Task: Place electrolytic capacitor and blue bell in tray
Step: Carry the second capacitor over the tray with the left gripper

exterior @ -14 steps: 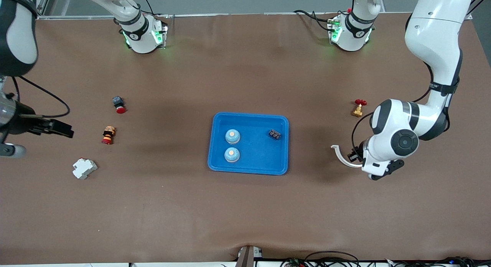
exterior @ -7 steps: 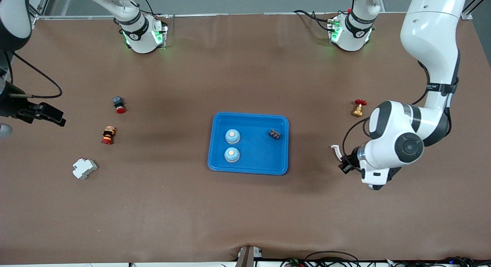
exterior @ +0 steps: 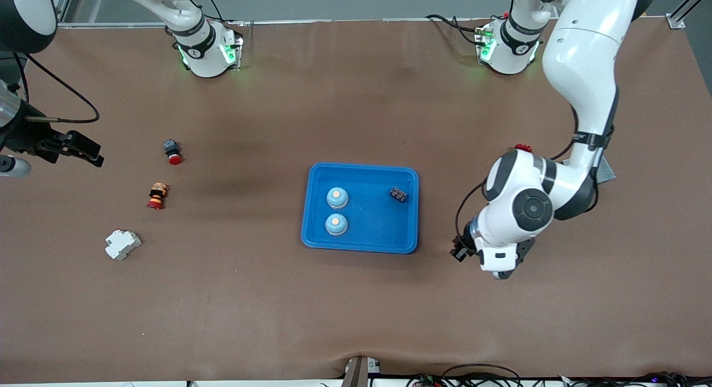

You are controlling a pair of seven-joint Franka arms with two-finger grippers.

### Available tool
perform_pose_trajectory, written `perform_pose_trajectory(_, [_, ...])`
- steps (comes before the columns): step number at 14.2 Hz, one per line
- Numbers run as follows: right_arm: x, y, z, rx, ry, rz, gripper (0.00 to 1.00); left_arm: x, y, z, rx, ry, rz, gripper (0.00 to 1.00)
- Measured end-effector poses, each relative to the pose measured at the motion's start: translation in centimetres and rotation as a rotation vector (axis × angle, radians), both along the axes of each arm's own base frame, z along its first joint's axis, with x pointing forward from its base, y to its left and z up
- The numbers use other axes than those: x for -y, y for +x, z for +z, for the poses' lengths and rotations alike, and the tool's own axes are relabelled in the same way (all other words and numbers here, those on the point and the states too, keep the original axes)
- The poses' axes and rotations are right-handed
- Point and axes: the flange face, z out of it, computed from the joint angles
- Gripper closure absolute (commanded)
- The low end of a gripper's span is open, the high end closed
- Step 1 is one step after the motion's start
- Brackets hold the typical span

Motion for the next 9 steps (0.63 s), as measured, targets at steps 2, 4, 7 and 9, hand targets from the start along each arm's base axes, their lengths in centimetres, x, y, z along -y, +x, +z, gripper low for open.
perform_pose_trajectory(2, [0.2,-0.2,0.9,0.006,0.0,-0.004,0.0,2.3,-0.2,0.0,0.052,-0.028,0.009,1.0])
perform_pose_trajectory(4, [0.5,-0.3,1.2,0.009,0.0,-0.009,0.0,4.7,-0.8,-0.2,0.084,-0.05,0.022,1.0])
perform_pose_trajectory(7, [0.5,-0.2,1.5,0.015,0.0,-0.013,0.0,7.2,-1.7,-1.0,0.094,-0.064,0.022,1.0])
perform_pose_trajectory(9, [0.4,-0.1,2.5,0.035,0.0,-0.021,0.0,8.4,-2.2,-1.3,0.099,-0.072,0.03,1.0])
